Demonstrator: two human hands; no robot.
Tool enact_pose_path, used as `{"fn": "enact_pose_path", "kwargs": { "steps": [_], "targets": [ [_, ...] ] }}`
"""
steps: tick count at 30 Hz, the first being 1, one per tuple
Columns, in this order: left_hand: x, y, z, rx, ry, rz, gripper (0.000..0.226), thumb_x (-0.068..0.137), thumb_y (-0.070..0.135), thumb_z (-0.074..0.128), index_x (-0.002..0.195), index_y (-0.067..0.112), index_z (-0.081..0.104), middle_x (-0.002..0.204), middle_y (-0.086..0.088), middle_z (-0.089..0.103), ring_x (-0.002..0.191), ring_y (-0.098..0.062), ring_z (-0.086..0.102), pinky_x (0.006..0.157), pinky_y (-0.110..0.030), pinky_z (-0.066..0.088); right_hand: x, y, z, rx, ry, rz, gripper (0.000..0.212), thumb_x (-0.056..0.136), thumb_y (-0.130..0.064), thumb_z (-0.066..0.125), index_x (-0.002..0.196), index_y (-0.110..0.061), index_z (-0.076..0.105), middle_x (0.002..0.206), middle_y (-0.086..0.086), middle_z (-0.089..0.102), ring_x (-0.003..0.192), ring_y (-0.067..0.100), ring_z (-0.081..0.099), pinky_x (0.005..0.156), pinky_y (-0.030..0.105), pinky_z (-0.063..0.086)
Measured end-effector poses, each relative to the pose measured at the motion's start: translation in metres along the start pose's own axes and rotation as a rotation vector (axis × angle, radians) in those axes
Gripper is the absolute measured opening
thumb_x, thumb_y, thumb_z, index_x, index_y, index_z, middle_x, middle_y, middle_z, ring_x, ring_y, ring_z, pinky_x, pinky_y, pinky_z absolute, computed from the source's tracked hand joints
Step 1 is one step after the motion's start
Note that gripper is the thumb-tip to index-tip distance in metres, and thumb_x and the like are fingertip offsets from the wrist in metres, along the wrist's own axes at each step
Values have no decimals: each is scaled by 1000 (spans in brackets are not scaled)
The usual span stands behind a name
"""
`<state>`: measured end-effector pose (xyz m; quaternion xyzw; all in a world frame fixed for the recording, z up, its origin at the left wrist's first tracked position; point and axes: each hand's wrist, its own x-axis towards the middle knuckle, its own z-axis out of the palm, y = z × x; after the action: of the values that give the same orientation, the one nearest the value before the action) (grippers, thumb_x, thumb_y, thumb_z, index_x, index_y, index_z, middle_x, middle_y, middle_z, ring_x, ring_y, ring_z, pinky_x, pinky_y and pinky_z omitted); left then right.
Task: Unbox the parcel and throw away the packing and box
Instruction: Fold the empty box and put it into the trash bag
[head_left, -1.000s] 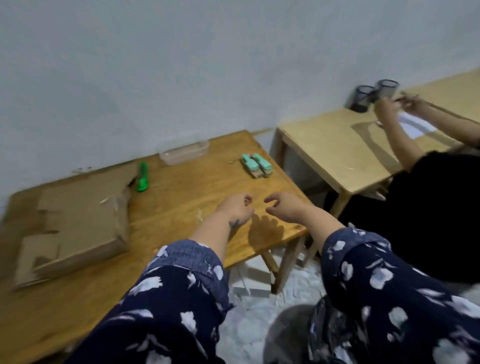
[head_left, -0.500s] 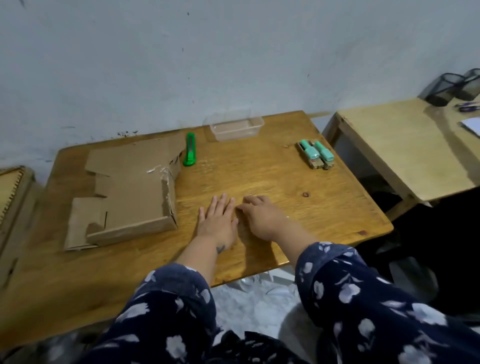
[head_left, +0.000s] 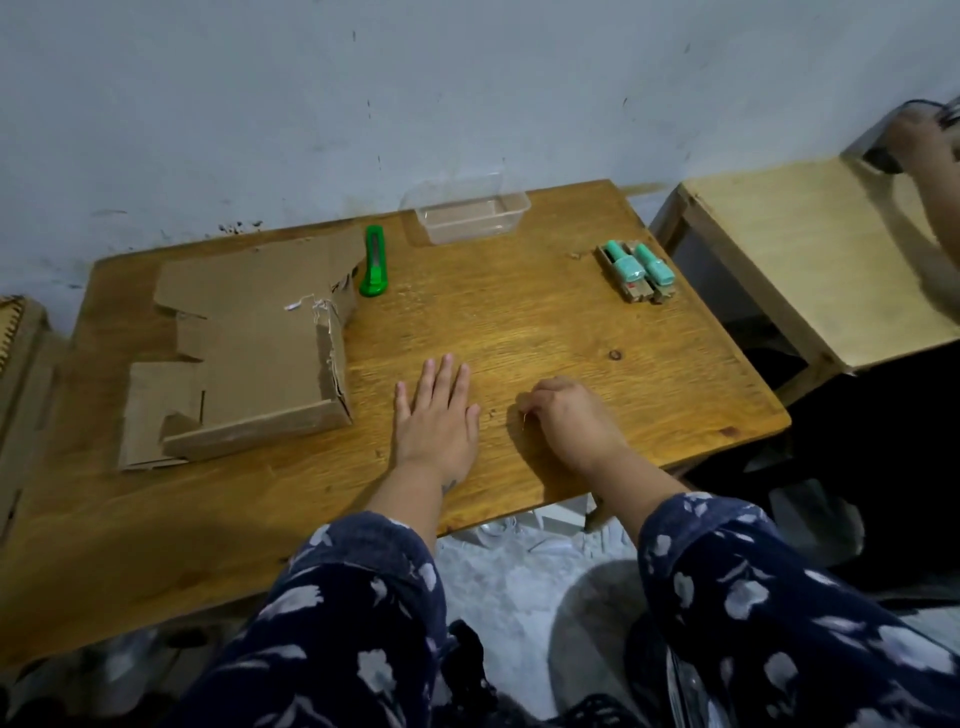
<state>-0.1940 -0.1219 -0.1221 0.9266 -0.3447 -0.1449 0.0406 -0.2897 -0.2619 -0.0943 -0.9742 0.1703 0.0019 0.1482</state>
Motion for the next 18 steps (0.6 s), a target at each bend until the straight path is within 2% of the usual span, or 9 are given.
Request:
{"fn": "enact_pose_path", "kwargs": {
  "steps": [3,6,9,13,18],
  "targets": [
    [1,8,-6,-20,-71,-44,58,102,44,13,154,23,-5,161,4,-18,147,-18,-20,117,-53,-10,3,10,-8,309,56,338,22,90,-5,55,93,-16,74,105,4,70,94,19,63,84,29,50],
    [-1,23,-11,-66,-109,-54,59,102,45,14,154,22,-2,161,6,-16,147,-16,-18,115,-56,-11,-6,31,-25,610,149,623,15,88,-7,61,84,-14,73,92,0,69,85,10,58,80,23,46],
    [-5,44,-10,-76,-110,-7,58,103,43,16,155,21,1,162,7,-12,148,-14,-15,116,-56,-9,-18,50,-40,660,174,696,15,87,-8,63,80,-17,72,88,-3,66,90,10,60,88,30,51],
    [-11,75,-5,-68,-127,89,58,103,42,18,155,20,2,162,6,-12,148,-14,-15,116,-57,-8,-39,73,-49,614,195,732,20,87,-9,63,73,-22,69,85,-5,66,84,10,60,77,28,50],
    [-10,131,3,-39,-157,223,59,103,42,21,155,20,3,162,6,-12,148,-14,-15,116,-58,-8,-104,123,-59,534,277,779,12,85,-8,65,78,-15,73,86,2,70,87,16,65,83,32,53]
  ]
}}
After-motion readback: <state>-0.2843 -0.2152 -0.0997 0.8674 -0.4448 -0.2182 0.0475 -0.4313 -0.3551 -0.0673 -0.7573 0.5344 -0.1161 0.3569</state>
